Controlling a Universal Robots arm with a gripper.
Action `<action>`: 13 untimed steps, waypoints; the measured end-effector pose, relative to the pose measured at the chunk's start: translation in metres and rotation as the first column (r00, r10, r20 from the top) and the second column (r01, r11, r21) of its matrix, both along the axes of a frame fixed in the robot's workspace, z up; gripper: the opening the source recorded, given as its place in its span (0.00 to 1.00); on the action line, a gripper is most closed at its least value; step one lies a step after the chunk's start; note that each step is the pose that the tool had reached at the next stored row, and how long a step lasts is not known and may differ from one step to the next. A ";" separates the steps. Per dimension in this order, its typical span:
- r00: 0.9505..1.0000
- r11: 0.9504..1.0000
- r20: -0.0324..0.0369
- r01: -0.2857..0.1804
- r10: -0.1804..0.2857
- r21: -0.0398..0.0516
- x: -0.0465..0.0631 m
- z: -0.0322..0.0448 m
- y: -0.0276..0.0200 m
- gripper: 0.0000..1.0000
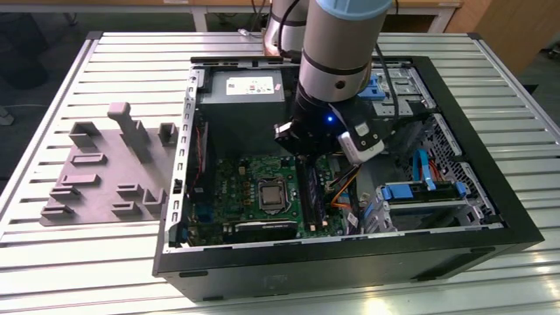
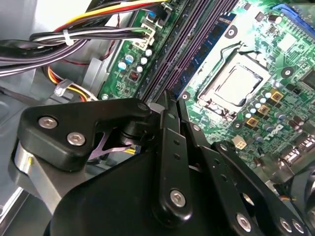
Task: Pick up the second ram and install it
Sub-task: 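Insert the second ram into the second slot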
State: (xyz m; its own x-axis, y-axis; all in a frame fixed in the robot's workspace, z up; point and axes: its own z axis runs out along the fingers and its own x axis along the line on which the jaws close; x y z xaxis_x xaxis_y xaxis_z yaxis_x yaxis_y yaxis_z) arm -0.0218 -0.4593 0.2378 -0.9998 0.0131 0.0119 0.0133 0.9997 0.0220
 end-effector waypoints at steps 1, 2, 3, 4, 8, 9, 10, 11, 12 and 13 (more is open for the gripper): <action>1.000 1.000 0.000 0.000 0.000 0.000 0.000 -0.0009 -0.0005 0.14; 1.000 1.000 -0.001 0.000 0.000 0.000 0.000 -0.0018 -0.0010 0.14; 1.000 1.000 -0.001 0.000 0.000 0.000 0.000 -0.0027 -0.0014 0.14; 1.000 1.000 -0.002 0.000 0.000 0.000 0.000 -0.0038 -0.0016 0.14; 1.000 1.000 -0.004 0.000 0.000 0.000 0.000 -0.0085 -0.0023 0.14; 1.000 1.000 -0.005 0.000 0.000 0.000 0.000 -0.0102 -0.0023 0.14; 1.000 1.000 -0.006 0.000 0.000 0.000 0.000 -0.0120 -0.0023 0.14; 1.000 1.000 -0.007 0.000 0.000 0.000 0.000 -0.0137 -0.0023 0.14; 1.000 1.000 -0.008 0.000 0.000 0.000 0.000 -0.0154 -0.0024 0.14; 1.000 1.000 -0.009 0.000 0.000 0.000 0.000 -0.0170 -0.0024 0.14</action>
